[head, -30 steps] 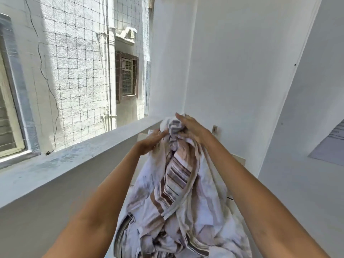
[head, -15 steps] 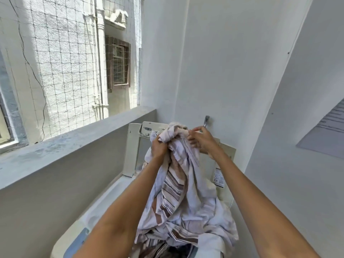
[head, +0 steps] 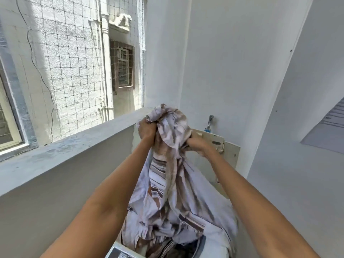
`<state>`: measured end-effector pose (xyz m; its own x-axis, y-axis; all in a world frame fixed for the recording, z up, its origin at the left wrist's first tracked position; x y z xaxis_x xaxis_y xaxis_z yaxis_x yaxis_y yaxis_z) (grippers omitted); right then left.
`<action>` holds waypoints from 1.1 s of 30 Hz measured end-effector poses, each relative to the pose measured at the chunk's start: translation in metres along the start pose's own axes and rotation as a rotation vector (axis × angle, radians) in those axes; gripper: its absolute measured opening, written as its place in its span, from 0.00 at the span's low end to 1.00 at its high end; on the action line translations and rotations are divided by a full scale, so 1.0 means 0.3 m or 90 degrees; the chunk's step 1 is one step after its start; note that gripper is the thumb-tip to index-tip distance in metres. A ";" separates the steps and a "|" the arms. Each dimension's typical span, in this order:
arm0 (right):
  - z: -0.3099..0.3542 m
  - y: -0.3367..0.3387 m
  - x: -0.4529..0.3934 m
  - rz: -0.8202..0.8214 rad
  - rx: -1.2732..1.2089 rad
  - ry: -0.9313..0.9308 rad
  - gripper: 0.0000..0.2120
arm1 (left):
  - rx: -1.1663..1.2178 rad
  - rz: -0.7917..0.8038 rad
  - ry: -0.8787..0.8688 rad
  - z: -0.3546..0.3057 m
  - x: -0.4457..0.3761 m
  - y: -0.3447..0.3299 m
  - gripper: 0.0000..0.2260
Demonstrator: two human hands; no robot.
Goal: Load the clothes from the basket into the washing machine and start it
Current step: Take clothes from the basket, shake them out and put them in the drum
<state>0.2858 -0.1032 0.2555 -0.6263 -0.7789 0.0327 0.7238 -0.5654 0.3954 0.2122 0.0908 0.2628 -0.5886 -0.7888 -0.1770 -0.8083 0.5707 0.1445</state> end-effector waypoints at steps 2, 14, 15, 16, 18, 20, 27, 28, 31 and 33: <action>0.146 -0.032 -0.026 0.026 -0.039 0.092 0.13 | 0.047 -0.029 -0.003 -0.012 -0.008 0.052 0.13; 0.441 -0.024 -0.077 0.029 -0.240 0.173 0.16 | 0.222 0.260 0.114 0.025 0.019 0.064 0.11; 0.364 -0.010 -0.079 -0.019 -0.221 0.109 0.17 | 0.106 0.317 0.148 0.079 0.040 0.047 0.11; 0.281 0.005 -0.075 -0.047 -0.203 0.052 0.16 | -0.064 0.385 0.178 0.143 0.067 0.034 0.10; 0.114 0.018 -0.054 -0.049 -0.153 -0.048 0.11 | -0.357 0.585 0.281 0.304 0.132 0.007 0.10; -0.034 0.035 -0.029 -0.022 -0.080 -0.134 0.04 | -0.534 0.766 0.382 0.413 0.207 -0.004 0.18; -0.248 0.094 0.069 0.022 0.051 -0.253 0.10 | -0.445 0.553 0.095 0.344 0.106 -0.133 0.24; -0.245 0.090 0.070 0.023 0.043 -0.238 0.13 | -0.344 0.568 0.073 0.310 0.130 -0.172 0.27; -0.226 0.053 0.064 0.059 -0.016 -0.180 0.19 | -0.302 0.685 0.049 0.284 0.227 -0.321 0.29; -0.215 0.042 0.056 0.065 -0.030 -0.131 0.19 | -0.319 0.636 -0.046 0.280 0.238 -0.398 0.14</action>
<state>0.3029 -0.1409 0.2018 -0.5909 -0.7639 0.2595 0.7967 -0.5019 0.3367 0.2658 -0.0145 0.1510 -0.9829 -0.0033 0.1839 0.1146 0.7711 0.6263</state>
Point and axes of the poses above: each hand's wrist, its own x-axis away from the middle knuckle, its own y-axis out of the back of the hand, z = x × y, the point moved 6 cm from there along -x, towards the middle knuckle, and after that the axes turned 10 degrees about z, right-handed, at the moved point
